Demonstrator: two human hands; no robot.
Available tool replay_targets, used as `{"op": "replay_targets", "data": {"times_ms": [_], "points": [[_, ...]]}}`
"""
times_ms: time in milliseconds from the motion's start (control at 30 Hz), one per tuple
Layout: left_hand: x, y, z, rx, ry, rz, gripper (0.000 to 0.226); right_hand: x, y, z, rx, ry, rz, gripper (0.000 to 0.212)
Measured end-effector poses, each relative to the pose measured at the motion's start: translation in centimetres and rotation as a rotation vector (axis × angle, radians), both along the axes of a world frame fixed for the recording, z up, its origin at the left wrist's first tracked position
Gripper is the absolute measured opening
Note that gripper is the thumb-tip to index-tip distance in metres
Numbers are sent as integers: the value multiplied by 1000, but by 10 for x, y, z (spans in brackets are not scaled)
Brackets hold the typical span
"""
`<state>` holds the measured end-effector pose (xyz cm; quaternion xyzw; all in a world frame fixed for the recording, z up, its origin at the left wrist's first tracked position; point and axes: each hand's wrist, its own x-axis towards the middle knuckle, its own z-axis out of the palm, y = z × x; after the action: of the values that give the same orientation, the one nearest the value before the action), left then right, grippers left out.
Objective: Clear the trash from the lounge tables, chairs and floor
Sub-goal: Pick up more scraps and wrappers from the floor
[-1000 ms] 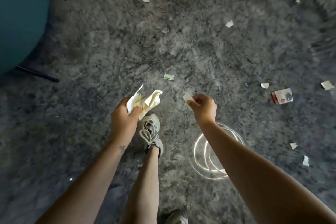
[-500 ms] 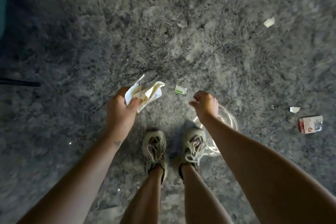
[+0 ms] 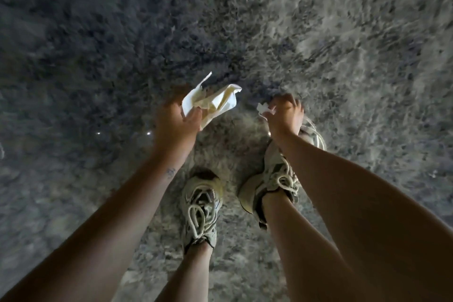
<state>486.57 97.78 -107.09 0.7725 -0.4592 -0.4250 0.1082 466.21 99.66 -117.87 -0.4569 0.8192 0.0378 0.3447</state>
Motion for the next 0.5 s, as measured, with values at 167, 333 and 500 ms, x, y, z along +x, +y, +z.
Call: {"op": "replay_targets", "data": {"times_ms": [167,333,500], "points": [[-10,-5,5,12,39,39,30,3,-1,-4,24,1,-4,19],[-19,-16,13,-64,24,-39,25,12,2,-4,61,126,-73,33],[-24,-22,12,-116,62,-90,27,10,5,-8,107,89,-182,39]]}}
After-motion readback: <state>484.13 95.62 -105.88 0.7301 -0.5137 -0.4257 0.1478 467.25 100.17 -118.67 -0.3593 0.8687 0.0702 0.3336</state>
